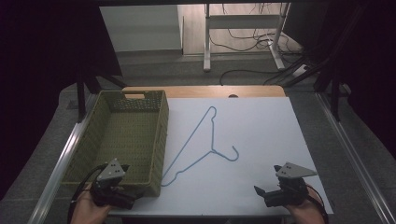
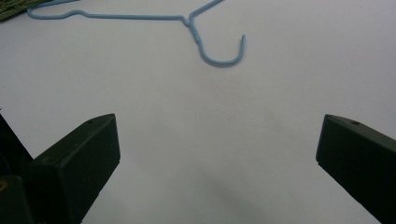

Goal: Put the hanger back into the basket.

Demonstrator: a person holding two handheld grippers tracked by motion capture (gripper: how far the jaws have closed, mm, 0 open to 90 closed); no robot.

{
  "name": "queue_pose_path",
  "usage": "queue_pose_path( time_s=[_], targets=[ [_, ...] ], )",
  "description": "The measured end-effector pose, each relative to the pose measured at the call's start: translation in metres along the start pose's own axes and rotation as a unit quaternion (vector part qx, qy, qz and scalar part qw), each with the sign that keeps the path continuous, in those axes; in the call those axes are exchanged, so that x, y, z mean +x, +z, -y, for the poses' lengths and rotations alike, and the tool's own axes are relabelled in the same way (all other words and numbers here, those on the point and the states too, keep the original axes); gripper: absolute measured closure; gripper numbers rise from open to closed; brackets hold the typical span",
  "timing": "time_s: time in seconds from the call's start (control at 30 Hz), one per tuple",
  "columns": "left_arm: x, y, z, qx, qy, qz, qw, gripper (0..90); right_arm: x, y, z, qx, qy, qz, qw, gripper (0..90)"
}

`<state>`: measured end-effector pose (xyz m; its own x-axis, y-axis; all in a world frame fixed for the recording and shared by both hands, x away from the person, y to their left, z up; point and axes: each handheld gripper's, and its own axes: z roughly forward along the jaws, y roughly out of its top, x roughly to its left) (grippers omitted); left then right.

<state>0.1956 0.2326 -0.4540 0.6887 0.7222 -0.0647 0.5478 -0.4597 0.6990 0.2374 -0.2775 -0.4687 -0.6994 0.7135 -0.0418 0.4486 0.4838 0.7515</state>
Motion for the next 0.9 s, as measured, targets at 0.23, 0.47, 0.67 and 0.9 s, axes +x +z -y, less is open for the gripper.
queue_pose_path(
  time_s=[0.23, 0.47, 0.67, 0.9],
  targets=[
    [0.002, -0.006, -0.005, -0.005, -0.003, 0.021, 0.9998, 0.0, 0.0, 0.001, 0.0, 0.001, -0.001, 0.002, 1.0, 0.0],
    [0.002, -0.011, -0.014, 0.0, -0.012, 0.024, 0.9996, 0.0, 0.0, 0.0, 0.0, 0.0, 0.001, 0.005, 1.0, 0.0],
    [0.005, -0.011, -0.022, 0.021, -0.023, 0.03, 0.9991, 0.0, 0.0, 0.0, -0.001, 0.0, 0.0, 0.007, 1.0, 0.0],
    [0.01, -0.011, -0.033, 0.041, -0.024, 0.023, 0.9986, 0.0, 0.0, -0.001, 0.0, -0.001, 0.0, 0.009, 1.0, 0.0]
  ],
)
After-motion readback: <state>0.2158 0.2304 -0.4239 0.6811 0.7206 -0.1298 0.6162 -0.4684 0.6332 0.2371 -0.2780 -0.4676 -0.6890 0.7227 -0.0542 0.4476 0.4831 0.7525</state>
